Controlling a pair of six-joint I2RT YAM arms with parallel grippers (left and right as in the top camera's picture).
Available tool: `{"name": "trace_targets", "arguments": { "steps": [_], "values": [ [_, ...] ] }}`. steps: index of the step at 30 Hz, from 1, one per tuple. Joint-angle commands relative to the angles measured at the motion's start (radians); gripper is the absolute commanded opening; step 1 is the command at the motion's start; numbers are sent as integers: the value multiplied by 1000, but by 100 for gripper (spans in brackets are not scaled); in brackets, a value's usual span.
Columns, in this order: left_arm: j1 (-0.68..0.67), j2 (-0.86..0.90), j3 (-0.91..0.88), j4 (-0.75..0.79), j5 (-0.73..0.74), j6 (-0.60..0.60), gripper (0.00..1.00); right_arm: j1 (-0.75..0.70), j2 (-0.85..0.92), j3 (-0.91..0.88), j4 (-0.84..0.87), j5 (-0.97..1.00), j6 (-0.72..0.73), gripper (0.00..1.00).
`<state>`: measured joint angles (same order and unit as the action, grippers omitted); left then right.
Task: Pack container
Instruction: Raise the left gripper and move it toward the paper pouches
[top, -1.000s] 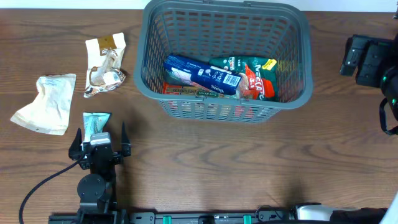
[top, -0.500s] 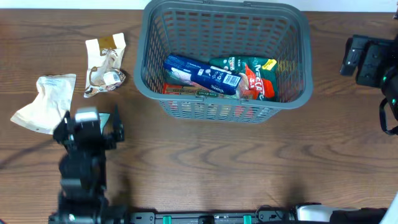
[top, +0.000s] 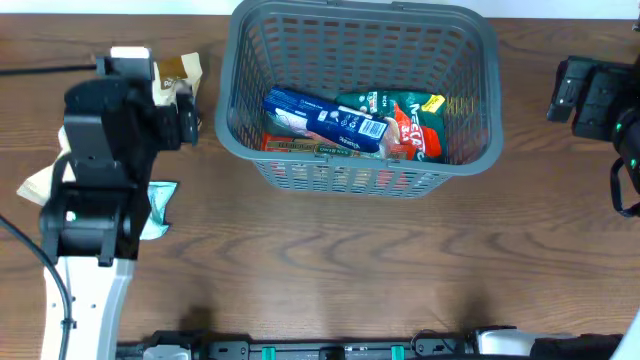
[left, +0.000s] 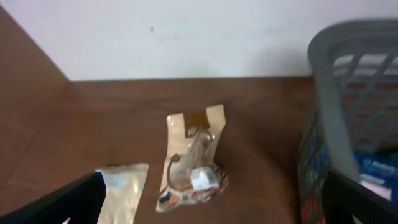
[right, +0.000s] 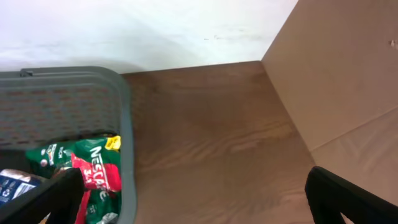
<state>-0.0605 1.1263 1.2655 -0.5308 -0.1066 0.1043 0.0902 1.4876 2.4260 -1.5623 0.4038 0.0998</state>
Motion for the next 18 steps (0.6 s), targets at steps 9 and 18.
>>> {"name": "trace_targets", "arguments": {
  "steps": [9, 18],
  "values": [
    [11, -27, 42, -3, 43, -38, 99, -5, 3, 5, -3, 17, 16, 98],
    [171, 123, 190, -211, 177, -317, 99, -5, 3, 5, -3, 17, 16, 99]
  ]
}}
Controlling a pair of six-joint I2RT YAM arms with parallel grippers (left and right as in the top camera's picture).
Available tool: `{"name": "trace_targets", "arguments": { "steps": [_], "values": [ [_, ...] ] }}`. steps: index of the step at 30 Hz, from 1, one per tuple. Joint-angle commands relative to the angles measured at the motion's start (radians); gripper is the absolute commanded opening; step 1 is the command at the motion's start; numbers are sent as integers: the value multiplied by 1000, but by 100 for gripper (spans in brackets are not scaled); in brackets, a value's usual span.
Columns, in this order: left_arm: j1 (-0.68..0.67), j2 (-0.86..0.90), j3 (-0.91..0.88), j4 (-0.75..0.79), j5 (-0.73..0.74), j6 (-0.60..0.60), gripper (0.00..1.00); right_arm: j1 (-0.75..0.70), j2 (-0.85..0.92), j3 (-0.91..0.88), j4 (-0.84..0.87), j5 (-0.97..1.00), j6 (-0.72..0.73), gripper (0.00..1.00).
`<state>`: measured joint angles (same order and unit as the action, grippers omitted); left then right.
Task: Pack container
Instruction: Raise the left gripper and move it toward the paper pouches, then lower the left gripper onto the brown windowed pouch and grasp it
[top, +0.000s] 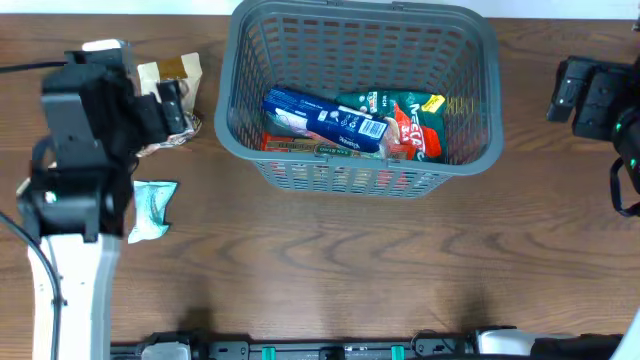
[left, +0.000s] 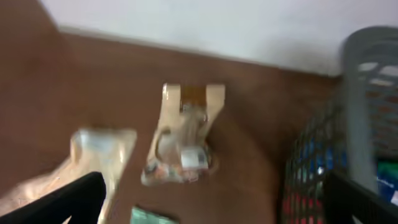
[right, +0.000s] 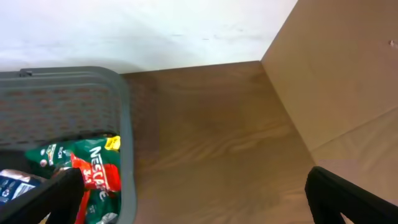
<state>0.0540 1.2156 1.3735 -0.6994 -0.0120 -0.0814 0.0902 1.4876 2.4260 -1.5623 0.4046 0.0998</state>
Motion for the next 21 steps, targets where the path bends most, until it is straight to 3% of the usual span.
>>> {"name": "trace_targets", "arguments": {
  "steps": [1, 5, 10, 21],
  "values": [
    [80, 50, 107, -73, 101, -153, 99, -5, 3, 5, -3, 17, 16, 99],
    [179, 114, 192, -171, 211, -164, 99, -5, 3, 5, -3, 16, 16, 99],
    [245, 158, 204, -229, 211, -187, 99, -5, 3, 5, -3, 16, 16, 99],
    [259, 219, 203, -257, 282, -186, 99, -5, 3, 5, -3, 16, 16, 99]
  ]
}}
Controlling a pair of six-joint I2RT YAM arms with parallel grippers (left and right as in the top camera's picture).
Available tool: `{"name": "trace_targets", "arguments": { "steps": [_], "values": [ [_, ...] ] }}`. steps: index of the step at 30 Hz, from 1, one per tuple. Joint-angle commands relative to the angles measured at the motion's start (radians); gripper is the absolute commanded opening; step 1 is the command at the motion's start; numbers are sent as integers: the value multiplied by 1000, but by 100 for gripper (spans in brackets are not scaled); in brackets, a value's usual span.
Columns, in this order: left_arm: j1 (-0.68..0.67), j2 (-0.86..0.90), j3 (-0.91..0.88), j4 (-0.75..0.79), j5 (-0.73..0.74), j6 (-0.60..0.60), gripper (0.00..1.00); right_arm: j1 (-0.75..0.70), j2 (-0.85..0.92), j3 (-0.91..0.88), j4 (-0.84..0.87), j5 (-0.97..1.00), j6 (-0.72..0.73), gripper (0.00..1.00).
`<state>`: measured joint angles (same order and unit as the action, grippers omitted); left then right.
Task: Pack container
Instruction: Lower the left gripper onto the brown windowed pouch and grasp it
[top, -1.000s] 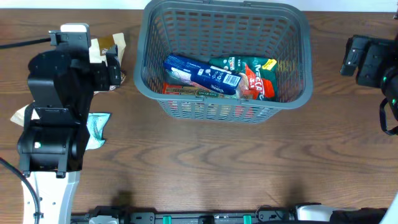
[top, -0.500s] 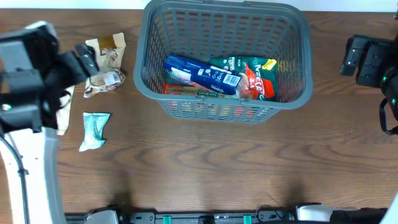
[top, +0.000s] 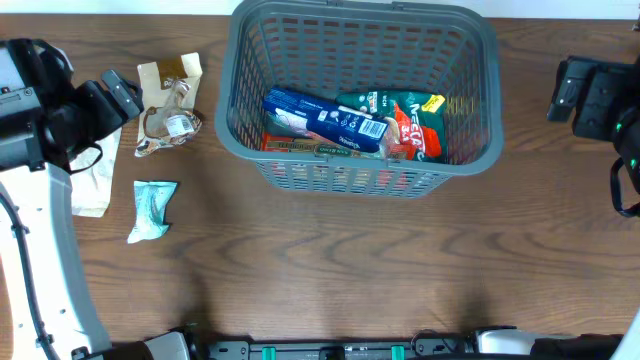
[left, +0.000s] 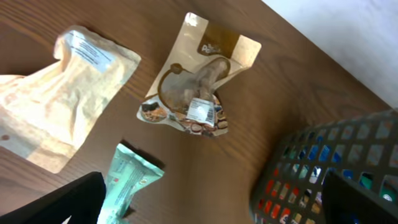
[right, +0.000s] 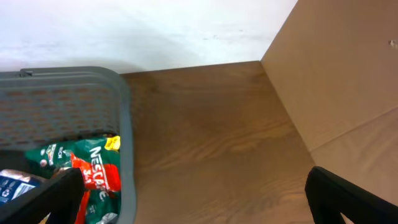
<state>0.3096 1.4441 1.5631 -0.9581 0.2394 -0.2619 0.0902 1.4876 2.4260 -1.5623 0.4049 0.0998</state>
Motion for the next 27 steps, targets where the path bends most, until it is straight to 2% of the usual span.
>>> {"name": "trace_targets", "arguments": {
  "steps": [1, 6, 15, 27],
  "values": [
    [3, -8, 14, 5, 31, 4, 99, -5, 3, 5, -3, 16, 16, 99],
    [3, 16, 14, -1, 30, 59, 99, -5, 3, 5, -3, 16, 16, 99],
    [-21, 180, 14, -43, 41, 136, 99, -5, 3, 5, -3, 16, 16, 99],
    [-100, 327, 14, 48, -1, 256, 99, -5, 3, 5, -3, 16, 16, 99]
  ]
}}
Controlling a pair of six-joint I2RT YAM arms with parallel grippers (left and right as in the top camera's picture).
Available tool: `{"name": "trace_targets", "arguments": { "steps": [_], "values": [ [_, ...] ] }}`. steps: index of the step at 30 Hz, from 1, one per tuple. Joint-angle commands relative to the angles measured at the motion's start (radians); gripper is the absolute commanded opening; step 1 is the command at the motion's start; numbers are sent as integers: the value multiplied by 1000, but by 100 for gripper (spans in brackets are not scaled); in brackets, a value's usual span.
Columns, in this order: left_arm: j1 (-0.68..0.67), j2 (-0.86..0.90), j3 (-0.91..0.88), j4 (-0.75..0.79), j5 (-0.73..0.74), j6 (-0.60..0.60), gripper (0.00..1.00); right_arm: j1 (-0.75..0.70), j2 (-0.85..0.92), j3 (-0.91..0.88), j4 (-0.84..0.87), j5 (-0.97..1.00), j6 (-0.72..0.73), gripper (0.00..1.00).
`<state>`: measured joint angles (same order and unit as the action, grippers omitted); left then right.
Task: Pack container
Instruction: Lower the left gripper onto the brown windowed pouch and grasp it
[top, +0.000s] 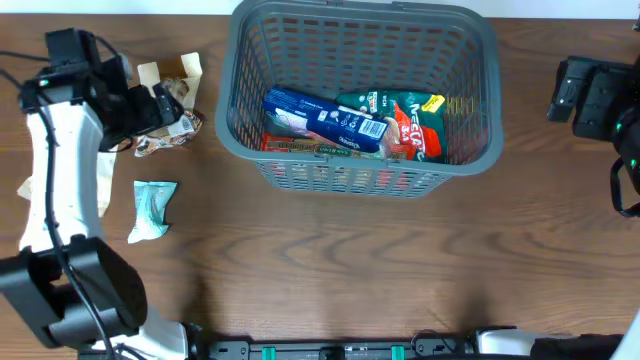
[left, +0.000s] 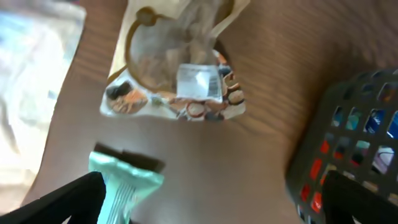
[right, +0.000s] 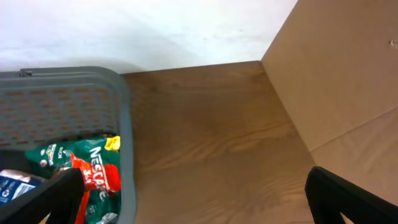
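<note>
A grey basket (top: 232, 110) stands at the back middle and holds a blue packet (top: 325, 118) and a green-red Nescafe packet (top: 405, 120). Left of it lie a tan snack pouch (top: 172, 122), a teal packet (top: 152, 208) and a cream pouch (top: 28, 182). My left gripper (top: 158, 108) hovers open over the tan pouch (left: 177, 74), with the teal packet (left: 124, 183) by its left finger and nothing between the fingers (left: 62, 199). My right gripper (top: 590, 95) is open and empty at the far right, beside the basket (right: 118, 124).
My left arm reaches up the table's left side and covers part of the cream pouch (left: 31, 93). The basket wall (left: 336, 143) stands just right of the left gripper. A cardboard panel (right: 348, 74) stands to the right of the right gripper.
My left gripper was at the far left edge, high above the pouches. It is now further right and lower, over the tan pouch. The packets and right arm have not moved.
My left gripper was open beside the tan pouch, with the arm over the teal packet. Then it was a little further left, then at the table's far left edge. Now it is over the tan pouch. No packet has changed place and the right arm has stayed still.
</note>
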<state>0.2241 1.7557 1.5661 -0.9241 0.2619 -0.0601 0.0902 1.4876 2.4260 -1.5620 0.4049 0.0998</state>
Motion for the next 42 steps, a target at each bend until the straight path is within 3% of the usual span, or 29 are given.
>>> {"name": "trace_targets", "arguments": {
  "steps": [1, 6, 20, 30, 42],
  "values": [
    [-21, 21, 11, 28, -39, 67, 99, -5, 3, 5, -3, 16, 16, 99],
    [-60, 46, 11, 72, -84, 117, 99, -5, 3, 5, -3, 16, 16, 99],
    [-90, 152, 11, 112, -152, 117, 99, -5, 3, 5, -3, 15, 16, 99],
    [-105, 280, 11, 159, -140, 156, 99, -5, 3, 5, -3, 13, 16, 99],
    [-119, 306, 11, 299, -140, 161, 98, -5, 3, 5, -3, 13, 16, 99]
  ]
}}
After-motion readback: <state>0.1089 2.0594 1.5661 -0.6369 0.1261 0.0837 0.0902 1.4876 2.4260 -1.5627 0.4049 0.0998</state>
